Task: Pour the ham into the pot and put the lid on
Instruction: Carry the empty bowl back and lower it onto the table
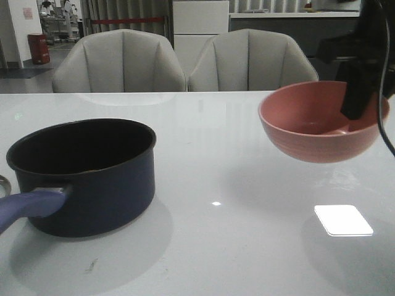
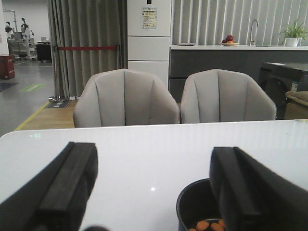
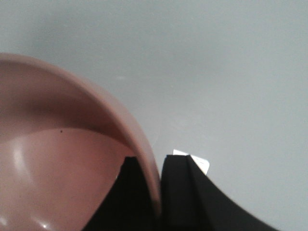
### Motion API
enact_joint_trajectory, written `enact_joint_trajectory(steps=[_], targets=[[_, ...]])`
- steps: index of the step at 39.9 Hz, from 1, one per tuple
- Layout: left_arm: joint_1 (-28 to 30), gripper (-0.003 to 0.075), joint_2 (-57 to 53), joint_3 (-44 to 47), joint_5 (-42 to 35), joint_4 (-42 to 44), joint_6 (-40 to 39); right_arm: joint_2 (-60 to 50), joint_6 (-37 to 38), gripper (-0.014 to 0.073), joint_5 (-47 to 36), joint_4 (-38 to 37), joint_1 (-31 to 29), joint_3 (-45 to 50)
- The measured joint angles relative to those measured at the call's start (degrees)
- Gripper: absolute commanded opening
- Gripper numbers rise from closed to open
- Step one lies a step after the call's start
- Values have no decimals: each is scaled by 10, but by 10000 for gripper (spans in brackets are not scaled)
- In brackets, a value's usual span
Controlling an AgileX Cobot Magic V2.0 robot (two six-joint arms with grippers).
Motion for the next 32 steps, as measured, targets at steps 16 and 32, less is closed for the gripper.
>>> enact_joint_trajectory(steps=[16, 32], targets=[[0, 522, 0, 0, 0, 0, 0, 87, 3, 211, -2, 25, -37, 0], [0, 522, 0, 0, 1, 0, 0, 106, 3, 382, -16, 28, -30, 0]])
